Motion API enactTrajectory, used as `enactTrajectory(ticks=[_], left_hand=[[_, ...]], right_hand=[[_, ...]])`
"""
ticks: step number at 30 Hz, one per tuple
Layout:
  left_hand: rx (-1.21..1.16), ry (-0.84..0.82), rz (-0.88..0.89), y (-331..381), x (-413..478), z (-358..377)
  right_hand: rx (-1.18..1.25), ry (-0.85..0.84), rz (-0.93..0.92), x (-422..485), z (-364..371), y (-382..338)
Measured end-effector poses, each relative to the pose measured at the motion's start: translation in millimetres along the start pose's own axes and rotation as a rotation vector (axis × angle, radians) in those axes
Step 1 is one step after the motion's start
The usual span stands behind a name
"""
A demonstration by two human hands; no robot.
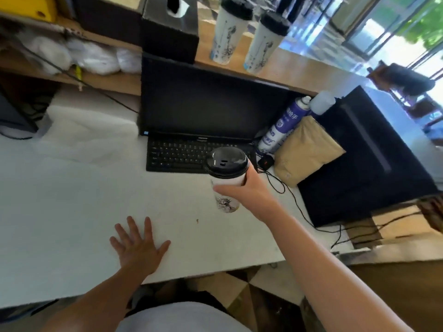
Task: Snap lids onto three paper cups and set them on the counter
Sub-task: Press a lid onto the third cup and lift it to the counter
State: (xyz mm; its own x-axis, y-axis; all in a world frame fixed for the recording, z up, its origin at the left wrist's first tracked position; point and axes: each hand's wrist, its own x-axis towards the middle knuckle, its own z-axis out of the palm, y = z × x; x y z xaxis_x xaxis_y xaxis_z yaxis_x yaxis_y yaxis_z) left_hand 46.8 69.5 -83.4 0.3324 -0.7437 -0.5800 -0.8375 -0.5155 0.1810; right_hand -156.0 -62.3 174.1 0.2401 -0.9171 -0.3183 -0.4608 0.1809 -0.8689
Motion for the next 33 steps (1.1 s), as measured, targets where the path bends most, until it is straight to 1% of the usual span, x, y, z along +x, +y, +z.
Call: enactTrajectory(ticks=[3, 5, 7, 9, 10, 11, 14, 16, 18, 21, 28, 33], left_hand=[[-0.024, -0.064, -0.030, 7.6, 1.0, -19.9], [-0.145, -0.073, -0.043, 12.6, 1.7, -41.5], [-0.396, -0.066, 0.048, 19.0, 1.2, -67.7], [-0.724, -0.123, 0.187, 27.7, -4.5, -94.6], [-0.822, -0.166, 0.256, 34.1, -10.1, -106.9], [-0.855, -0.198, 0.332, 42.3, -16.1, -118.4], [-0.845, -0.194, 0.531, 75.3, -34.5, -144.6], [-0.891, -0.151, 0.588, 98.4, -43.0, -155.1], [-0.927, -0.077, 0.611, 117.7, -49.3, -162.4], [-0.917, 0.038, 0.608, 146.2, -53.1, -170.2], [-0.841, 0.095, 0.661, 219.7, -53.1, -185.5], [-0.843, 0.111, 0.677, 270.2, -46.5, -194.6]], right_hand=[[0.171, -0.017, 0.006, -3.2, 5.8, 16.9], [0.225, -0.042, 0.022, -2.5, 11.4, 27.5], [0.272, -0.076, 0.036, 0.4, 14.5, 37.3], [0.313, -0.118, 0.042, 4.4, 15.8, 43.7], [0.321, -0.132, 0.042, 7.0, 15.7, 46.1], [0.326, -0.144, 0.040, 9.9, 15.2, 47.9], [0.361, -0.173, 0.018, 19.8, 11.5, 49.6], [0.385, -0.192, -0.011, 26.8, 4.5, 50.4], [0.400, -0.216, -0.040, 33.2, -3.7, 50.5], [0.414, -0.249, -0.080, 43.1, -25.2, 53.5], [0.455, -0.232, -0.159, 62.4, -91.5, 62.6], [0.467, -0.226, -0.199, 80.6, -139.5, 61.3]])
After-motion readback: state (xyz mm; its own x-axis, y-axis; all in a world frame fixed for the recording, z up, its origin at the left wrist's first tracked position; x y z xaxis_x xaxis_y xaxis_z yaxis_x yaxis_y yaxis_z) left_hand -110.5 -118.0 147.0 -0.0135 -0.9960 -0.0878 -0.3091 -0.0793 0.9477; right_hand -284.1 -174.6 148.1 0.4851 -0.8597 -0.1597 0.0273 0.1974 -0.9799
